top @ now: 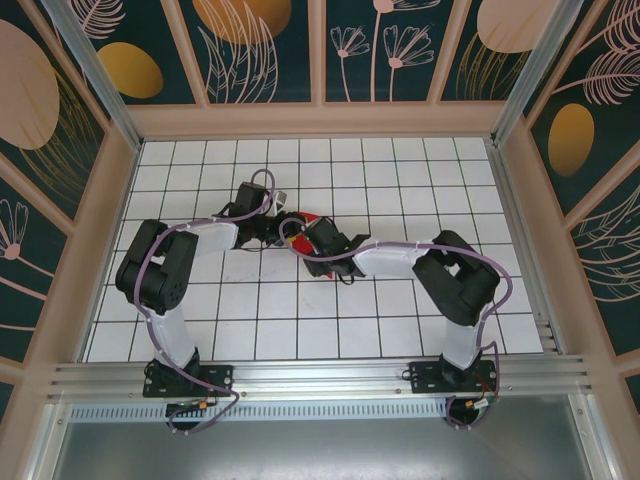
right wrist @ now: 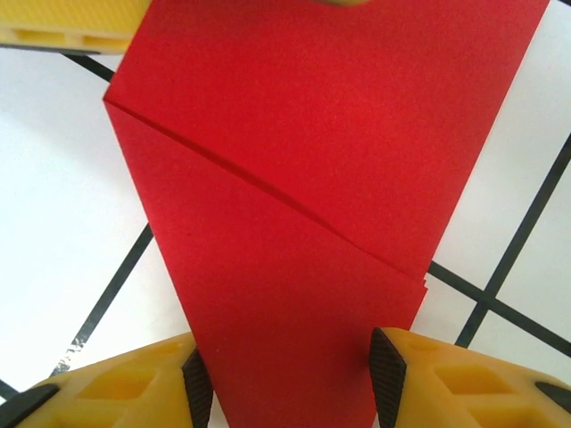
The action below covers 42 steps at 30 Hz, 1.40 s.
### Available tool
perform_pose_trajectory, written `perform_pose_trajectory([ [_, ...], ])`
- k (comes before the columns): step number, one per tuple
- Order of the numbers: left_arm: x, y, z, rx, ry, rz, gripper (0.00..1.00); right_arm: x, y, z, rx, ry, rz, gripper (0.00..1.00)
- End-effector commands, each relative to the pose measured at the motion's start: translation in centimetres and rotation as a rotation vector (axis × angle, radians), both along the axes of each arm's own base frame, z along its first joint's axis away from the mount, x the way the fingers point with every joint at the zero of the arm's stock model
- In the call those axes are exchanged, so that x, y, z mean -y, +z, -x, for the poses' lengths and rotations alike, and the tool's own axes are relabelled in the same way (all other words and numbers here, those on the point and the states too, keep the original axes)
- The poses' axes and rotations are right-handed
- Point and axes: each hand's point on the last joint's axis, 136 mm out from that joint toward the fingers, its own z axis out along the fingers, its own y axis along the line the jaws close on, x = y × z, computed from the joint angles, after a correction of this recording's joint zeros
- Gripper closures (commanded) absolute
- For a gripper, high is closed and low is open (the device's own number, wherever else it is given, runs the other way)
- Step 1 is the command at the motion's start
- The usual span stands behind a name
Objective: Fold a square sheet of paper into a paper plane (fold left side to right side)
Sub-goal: Fourth fold the wing at the center of the table.
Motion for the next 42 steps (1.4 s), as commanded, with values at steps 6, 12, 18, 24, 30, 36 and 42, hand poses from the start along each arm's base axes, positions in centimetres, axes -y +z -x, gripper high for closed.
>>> perform_pose_trajectory([
  [6,0.6,0.6,-0.4,-0.004,-0.012,0.016,0.55,-0.4,-0.4,0.2,0.0,0.014,0.022,0.64],
  [12,0.3,1.3,-0.7,0.023,-0.005,-0.001,0.52,-0.5,-0.6,0.4,-0.045,0.01,-0.029,0.82],
  [18,-0.5,3.0,-1.3,0.067,0.01,-0.027,0.47,-0.9,0.0,0.8,-0.122,0.031,-0.153,0.94],
  [24,-2.5,4.3,-1.5,0.102,0.057,-0.043,0.42,-1.0,0.7,1.0,-0.214,0.029,-0.322,0.95],
  [30,-3.2,4.6,-0.7,0.111,0.066,-0.057,0.42,-0.7,1.7,0.8,-0.261,0.027,-0.443,0.97],
  [36,-2.4,1.8,0.5,0.047,0.03,-0.027,0.56,-1.0,2.5,0.5,-0.296,0.046,-0.519,0.97],
  [42,-0.5,-0.1,1.0,0.005,-0.025,-0.026,0.59,-1.0,2.5,0.2,-0.341,0.039,-0.57,0.97],
])
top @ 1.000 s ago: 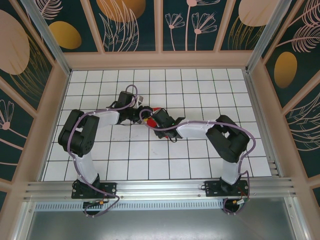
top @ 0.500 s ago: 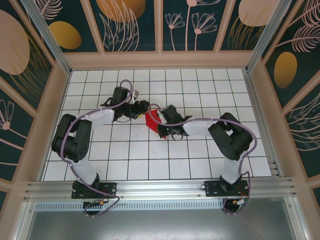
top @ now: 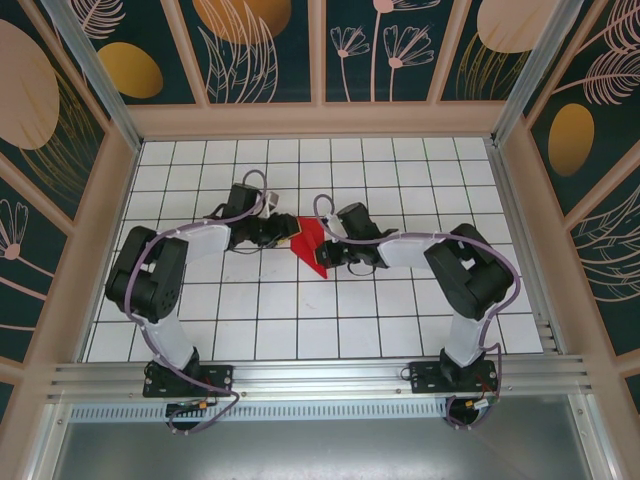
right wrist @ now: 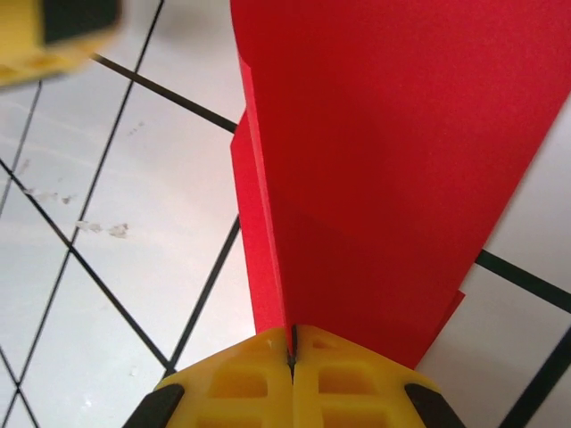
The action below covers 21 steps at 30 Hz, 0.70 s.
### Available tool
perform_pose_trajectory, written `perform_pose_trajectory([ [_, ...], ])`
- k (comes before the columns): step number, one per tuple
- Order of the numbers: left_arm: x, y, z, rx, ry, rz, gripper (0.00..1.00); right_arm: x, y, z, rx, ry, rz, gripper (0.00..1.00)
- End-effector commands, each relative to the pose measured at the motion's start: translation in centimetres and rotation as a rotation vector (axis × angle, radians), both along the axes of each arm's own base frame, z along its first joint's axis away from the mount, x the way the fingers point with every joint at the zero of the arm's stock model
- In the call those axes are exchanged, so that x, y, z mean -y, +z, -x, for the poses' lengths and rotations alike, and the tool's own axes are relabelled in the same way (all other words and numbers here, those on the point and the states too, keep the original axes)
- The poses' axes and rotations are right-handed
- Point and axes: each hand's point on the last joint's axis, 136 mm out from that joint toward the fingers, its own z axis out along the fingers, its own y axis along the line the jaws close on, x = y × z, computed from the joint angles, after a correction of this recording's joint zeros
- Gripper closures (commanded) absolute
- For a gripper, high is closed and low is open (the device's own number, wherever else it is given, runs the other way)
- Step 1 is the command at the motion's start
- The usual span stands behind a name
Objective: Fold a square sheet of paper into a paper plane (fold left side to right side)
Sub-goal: Fourth fold the wing at the center of the table.
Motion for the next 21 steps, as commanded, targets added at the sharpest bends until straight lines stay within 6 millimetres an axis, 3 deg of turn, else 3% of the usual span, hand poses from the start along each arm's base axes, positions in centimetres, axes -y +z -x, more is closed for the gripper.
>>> perform_pose_trajectory([
  [1,1.5,-0.6,0.2,-0.004,-0.049,0.022,0.59,-0.5,1.0,0.1,-0.028,0.013,-0.081,0.97],
  [12,3.0,-1.3,-0.6,-0.013,-0.066,0.025,0.57,0.0,-0.2,0.2,-0.073,-0.002,-0.091,0.97],
  [21,3.1,-3.2,-0.5,-0.054,-0.066,0.004,0.57,0.5,-1.1,0.2,-0.117,-0.02,-0.111,0.96],
])
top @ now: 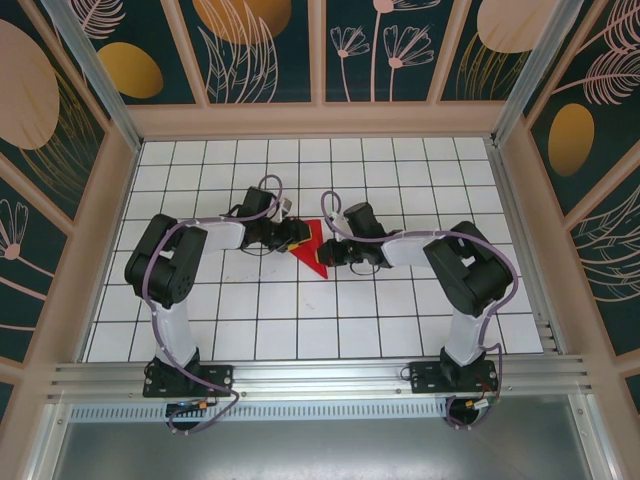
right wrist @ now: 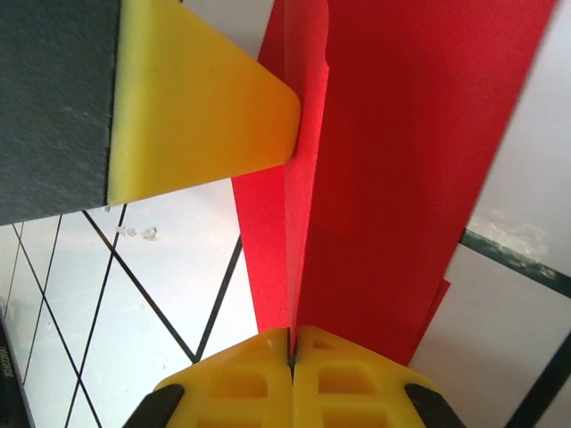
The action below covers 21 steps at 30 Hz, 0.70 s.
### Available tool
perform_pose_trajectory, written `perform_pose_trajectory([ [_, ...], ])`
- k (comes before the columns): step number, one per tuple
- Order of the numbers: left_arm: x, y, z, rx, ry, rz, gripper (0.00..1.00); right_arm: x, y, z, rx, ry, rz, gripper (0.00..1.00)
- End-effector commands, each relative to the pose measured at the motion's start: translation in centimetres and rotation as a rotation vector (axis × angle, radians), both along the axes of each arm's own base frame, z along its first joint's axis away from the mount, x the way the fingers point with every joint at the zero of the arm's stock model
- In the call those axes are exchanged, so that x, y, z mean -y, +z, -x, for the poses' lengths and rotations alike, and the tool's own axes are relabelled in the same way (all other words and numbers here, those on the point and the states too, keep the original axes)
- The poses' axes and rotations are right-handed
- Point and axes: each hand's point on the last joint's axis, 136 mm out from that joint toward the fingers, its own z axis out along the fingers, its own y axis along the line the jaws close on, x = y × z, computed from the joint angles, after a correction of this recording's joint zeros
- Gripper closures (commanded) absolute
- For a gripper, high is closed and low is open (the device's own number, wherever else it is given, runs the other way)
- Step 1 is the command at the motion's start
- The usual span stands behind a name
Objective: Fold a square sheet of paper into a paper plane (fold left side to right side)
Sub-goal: Fourth fold the wing at the center of the table.
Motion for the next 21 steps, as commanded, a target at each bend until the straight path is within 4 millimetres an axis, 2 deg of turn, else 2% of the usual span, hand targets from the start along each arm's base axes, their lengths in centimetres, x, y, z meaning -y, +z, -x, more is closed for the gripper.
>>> perform_pose_trajectory([
  [1,0.7,0.1,-0.6,0.011,-0.01,0.018,0.57,-0.1,-0.5,0.2,-0.025,0.006,-0.035,0.95],
  [11,0.1,-2.1,-0.5,-0.034,0.007,-0.046,0.57,-0.2,-0.1,0.0,-0.027,0.008,-0.058,0.9],
  [17,-0.3,-3.0,-0.2,-0.052,0.01,-0.074,0.59,-0.2,0.6,-0.3,-0.017,0.002,-0.066,0.79],
  [21,-0.5,-3.2,-0.1,-0.058,0.012,-0.086,0.59,-0.2,1.6,-0.7,-0.001,-0.003,-0.074,0.75],
])
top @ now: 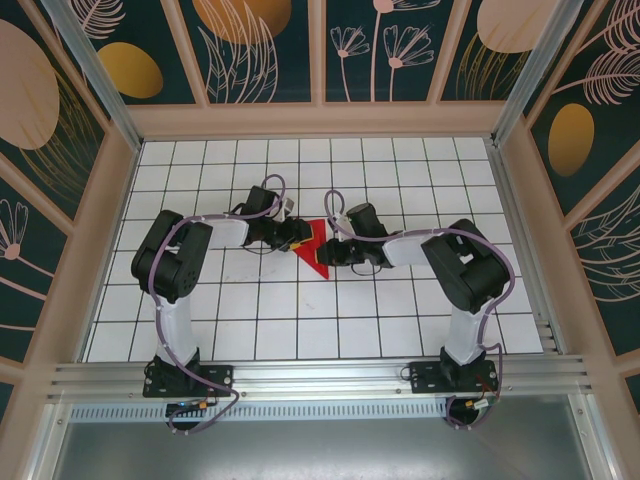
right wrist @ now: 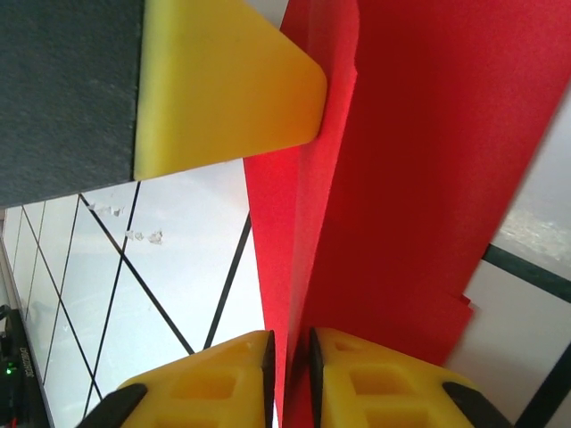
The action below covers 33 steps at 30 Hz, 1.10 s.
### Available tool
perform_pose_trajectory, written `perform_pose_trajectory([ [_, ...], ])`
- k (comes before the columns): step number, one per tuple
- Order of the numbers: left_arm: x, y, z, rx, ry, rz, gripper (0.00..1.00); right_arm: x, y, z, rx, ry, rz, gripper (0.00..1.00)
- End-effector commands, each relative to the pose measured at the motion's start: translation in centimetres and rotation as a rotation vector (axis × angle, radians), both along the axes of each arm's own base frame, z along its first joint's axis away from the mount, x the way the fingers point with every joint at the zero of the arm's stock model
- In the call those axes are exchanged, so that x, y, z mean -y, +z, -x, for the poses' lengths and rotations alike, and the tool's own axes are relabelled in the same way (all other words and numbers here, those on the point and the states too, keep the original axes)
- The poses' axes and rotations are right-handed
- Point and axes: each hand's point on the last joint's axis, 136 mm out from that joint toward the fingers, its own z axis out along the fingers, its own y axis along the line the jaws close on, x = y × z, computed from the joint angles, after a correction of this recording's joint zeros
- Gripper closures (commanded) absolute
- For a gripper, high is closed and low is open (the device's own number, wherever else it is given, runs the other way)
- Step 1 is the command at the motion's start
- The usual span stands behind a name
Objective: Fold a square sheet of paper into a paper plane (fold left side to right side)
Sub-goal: Fourth fold the wing at the center of the table.
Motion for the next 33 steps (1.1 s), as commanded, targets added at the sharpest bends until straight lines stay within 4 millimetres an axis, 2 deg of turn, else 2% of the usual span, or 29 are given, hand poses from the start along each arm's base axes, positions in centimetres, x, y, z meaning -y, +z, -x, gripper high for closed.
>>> perform_pose_trajectory([
  [1,-0.9,-2.9,0.8,-0.055,0.01,-0.086,0.58,-0.1,2.0,-0.6,0.031,0.0,-0.04,0.74],
  [5,-1.0,-3.0,0.9,-0.056,0.008,-0.092,0.59,0.3,3.4,-1.2,0.054,-0.012,-0.052,0.66],
  [8,-1.0,-2.9,0.9,-0.053,0.01,-0.093,0.59,0.6,3.7,-1.8,0.063,-0.02,-0.028,0.66],
  [12,-1.0,-2.8,0.9,-0.05,0.008,-0.092,0.58,0.7,2.7,-1.8,0.047,-0.014,0.025,0.65],
  [19,-1.0,-2.4,0.9,-0.043,0.008,-0.091,0.58,-0.2,0.9,-0.8,0.011,0.003,0.083,0.65],
  [33,-1.0,-2.2,0.7,-0.036,0.007,-0.088,0.58,0.7,-1.1,1.5,-0.014,0.011,0.22,0.66],
])
